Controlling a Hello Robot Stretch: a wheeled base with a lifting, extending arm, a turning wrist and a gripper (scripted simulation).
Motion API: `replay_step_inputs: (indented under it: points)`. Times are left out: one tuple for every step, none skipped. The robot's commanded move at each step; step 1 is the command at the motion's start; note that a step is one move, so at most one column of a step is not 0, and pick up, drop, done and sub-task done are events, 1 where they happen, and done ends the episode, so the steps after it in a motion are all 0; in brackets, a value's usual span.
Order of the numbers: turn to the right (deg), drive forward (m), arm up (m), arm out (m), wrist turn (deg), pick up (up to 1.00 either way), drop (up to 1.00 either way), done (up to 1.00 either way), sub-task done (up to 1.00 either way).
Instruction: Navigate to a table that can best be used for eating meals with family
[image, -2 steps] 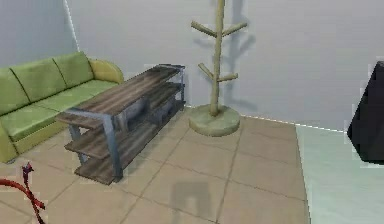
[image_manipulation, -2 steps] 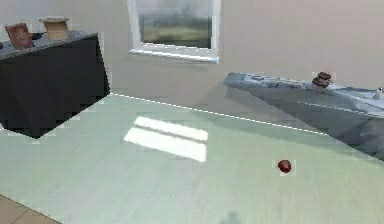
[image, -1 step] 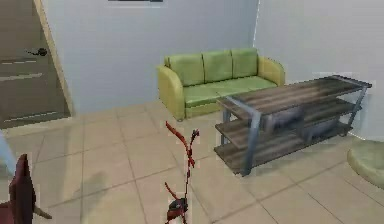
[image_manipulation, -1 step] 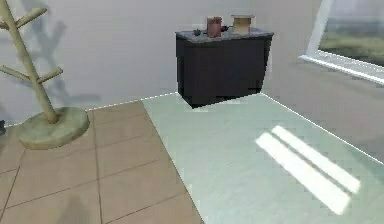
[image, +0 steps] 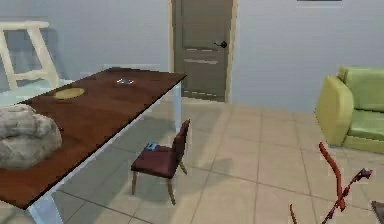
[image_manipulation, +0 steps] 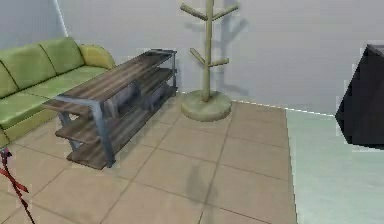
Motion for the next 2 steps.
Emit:
replay_step_inputs:
  points:
    - [-27.0, 0.00, 0.00, 0.00, 0.0, 0.00, 0.00, 0.00, 0.00]
    - [0.0, 0.00, 0.00, 0.00, 0.0, 0.00, 0.00, 1.00, 0.00]
